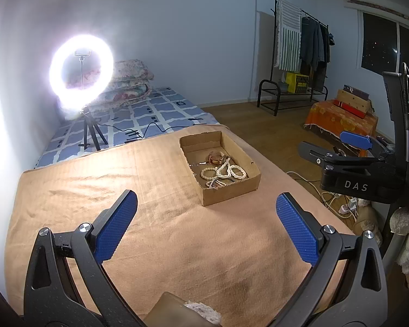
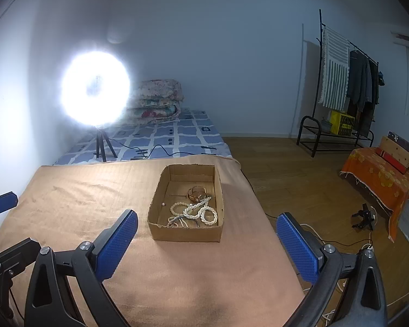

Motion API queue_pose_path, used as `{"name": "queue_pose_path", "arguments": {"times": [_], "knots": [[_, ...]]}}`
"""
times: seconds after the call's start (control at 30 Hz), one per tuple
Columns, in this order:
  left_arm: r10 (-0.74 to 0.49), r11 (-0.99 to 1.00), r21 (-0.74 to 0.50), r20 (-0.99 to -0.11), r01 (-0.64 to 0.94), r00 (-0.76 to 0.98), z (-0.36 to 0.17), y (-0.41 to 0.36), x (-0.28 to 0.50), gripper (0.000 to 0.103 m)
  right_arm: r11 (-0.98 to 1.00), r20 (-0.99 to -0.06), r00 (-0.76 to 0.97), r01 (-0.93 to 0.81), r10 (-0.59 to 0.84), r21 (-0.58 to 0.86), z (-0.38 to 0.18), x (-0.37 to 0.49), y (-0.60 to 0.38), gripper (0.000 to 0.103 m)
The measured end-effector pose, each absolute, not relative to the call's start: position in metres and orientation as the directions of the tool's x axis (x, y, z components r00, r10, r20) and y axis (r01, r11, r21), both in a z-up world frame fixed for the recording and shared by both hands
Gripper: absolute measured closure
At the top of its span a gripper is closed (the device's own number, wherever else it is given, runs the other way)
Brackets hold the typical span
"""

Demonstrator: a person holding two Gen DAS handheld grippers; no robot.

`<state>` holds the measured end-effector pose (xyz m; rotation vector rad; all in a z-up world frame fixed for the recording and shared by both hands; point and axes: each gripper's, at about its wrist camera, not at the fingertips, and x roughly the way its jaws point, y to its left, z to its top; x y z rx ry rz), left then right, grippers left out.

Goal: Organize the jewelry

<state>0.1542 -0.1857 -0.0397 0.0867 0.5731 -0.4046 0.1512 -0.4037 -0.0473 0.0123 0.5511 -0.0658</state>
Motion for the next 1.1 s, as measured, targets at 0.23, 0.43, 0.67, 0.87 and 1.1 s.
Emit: {"name": "queue_pose_path", "arguments": {"times": [0.23, 0.43, 0.67, 0.87, 1.1], "knots": [[-0.351, 0.916, -0.033, -0.545, 0.399, 0.762, -0.039, -0.186, 0.153, 0.000, 0.998, -0.531, 0.846, 0.062, -0.057, -0.007, -0.050, 0.152, -0.404, 0.000], [-0.350, 0.917, -0.032, -0.544, 0.398, 0.763, -0.040, -0.186, 0.153, 0.000, 0.998, -0.534, 0.843, 0.063, -0.057, -0.008, -0.052, 0.151, -0.405, 0.000], [-0.352, 0.916, -0.034, -0.544, 0.399, 0.762, -0.040, -0.186, 0.153, 0.000, 0.998, -0.536, 0.843, 0.059, -0.055, -0.011, -0.053, 0.151, -0.405, 0.000], [-0.349, 0.917, -0.032, -0.543, 0.397, 0.763, -0.040, -0.185, 0.153, 0.000, 0.998, -0.540, 0.840, 0.056, -0.055, -0.014, -0.055, 0.152, -0.403, 0.000], [-0.348, 0.916, -0.021, -0.539, 0.400, 0.767, -0.040, -0.185, 0.152, 0.000, 0.998, -0.546, 0.836, 0.057, -0.056, -0.015, -0.058, 0.153, -0.403, 0.000]]}}
